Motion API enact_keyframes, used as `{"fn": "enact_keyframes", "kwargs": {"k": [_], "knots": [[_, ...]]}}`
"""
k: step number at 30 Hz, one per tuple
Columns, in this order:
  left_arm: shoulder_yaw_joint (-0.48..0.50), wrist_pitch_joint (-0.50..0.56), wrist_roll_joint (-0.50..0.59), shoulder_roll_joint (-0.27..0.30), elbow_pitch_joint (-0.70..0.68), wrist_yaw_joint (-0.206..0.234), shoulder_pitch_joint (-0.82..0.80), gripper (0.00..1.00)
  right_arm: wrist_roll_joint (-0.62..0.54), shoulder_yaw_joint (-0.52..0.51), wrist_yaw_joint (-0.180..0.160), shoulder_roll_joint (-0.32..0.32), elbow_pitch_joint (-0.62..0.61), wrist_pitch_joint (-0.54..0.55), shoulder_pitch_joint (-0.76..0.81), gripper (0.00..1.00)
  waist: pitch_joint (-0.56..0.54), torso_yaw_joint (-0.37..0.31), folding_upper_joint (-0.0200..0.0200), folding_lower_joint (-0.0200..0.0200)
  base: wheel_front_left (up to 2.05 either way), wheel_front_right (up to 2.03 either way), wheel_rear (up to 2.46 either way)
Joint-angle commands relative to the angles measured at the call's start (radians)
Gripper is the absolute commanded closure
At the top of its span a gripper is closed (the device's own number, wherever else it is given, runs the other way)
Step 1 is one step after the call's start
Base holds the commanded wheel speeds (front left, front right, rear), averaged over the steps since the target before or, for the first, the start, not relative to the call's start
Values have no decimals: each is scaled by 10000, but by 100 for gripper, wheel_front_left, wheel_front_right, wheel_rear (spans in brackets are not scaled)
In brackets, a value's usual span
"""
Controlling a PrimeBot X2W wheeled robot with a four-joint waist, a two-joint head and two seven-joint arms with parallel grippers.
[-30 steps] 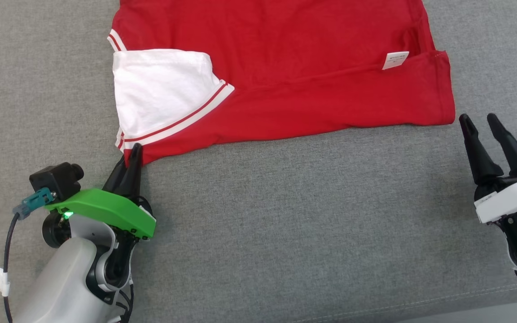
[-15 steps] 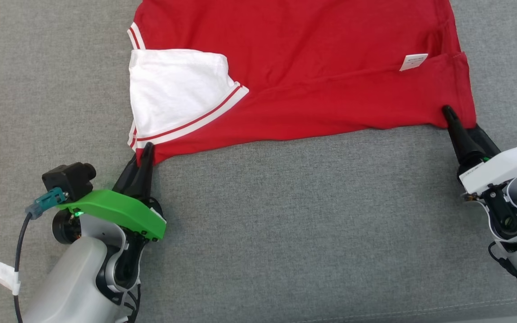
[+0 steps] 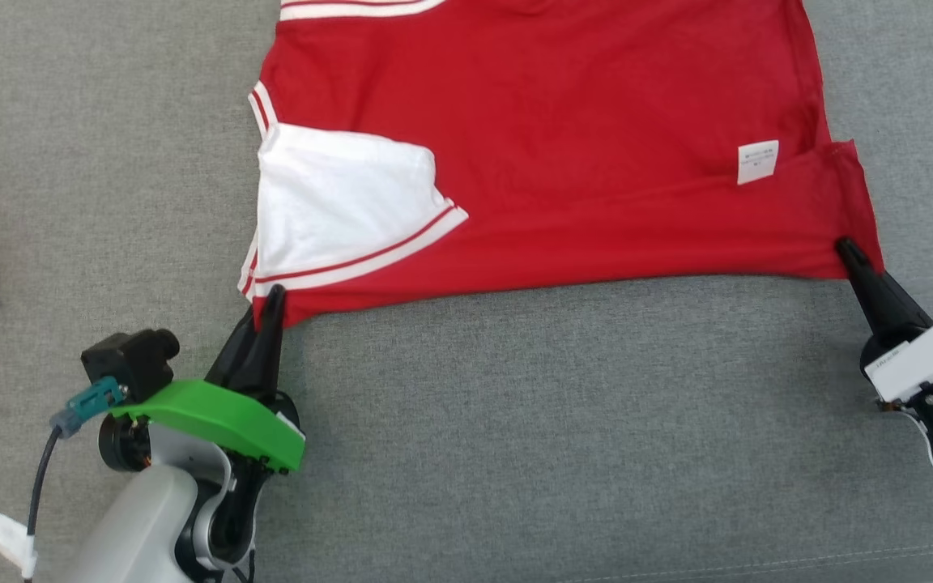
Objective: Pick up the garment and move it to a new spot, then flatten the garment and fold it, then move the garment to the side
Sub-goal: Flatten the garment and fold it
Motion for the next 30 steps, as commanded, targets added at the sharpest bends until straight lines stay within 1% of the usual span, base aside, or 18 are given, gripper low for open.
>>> {"fn": "enact_keyframes", "kwargs": {"k": [1,6,8,13,16,18,20,25,26,27,28,30], "knots": [[34,-13,-52,187,-251,139,338,100,83,13,-18,-262,-89,-126,321,100,-123,15,0,0,0,0,0],[-76,157,-12,593,-1574,711,1567,100,148,96,-20,-931,-649,-263,1292,100,-411,57,0,0,0,0,0],[-101,196,-83,708,-2034,970,2094,100,175,103,-20,-1070,-877,-286,1658,100,-511,13,0,0,0,0,0],[-301,310,-141,830,-3137,1457,3194,100,24,-102,-20,-1456,-1288,-336,2572,100,-644,40,0,0,0,0,0],[-396,336,-146,878,-3572,1697,3654,100,-139,-471,-18,-1598,-1505,-329,3163,100,-695,127,0,0,0,0,0],[-467,406,-196,877,-3684,1745,3777,100,-277,-761,-20,-1553,-1641,-331,3539,100,-718,173,0,0,0,0,0],[-634,592,-200,931,-3676,1632,3769,100,-417,-977,-18,-1485,-1783,-332,3821,100,-727,206,0,0,0,0,0],[-946,1023,-210,939,-3345,1482,3513,100,-817,-1082,-18,-1471,-1815,-334,4077,100,-780,230,0,0,0,0,0],[-956,1067,-215,921,-3288,1477,3459,100,-856,-1072,-18,-1453,-1796,-334,4091,95,-790,231,0,0,0,0,0],[-978,1108,-191,933,-3219,1468,3406,100,-884,-1056,-18,-1429,-1783,-333,4093,28,-797,225,0,0,0,0,0],[-996,1154,-203,927,-3162,1459,3373,89,-912,-1051,-18,-1426,-1782,-330,4086,0,-805,219,0,0,0,0,0],[-1023,1216,-215,932,-3048,1467,3333,0,-875,-1099,-18,-1451,-1825,-329,4137,0,-828,210,0,0,0,0,0]]}}
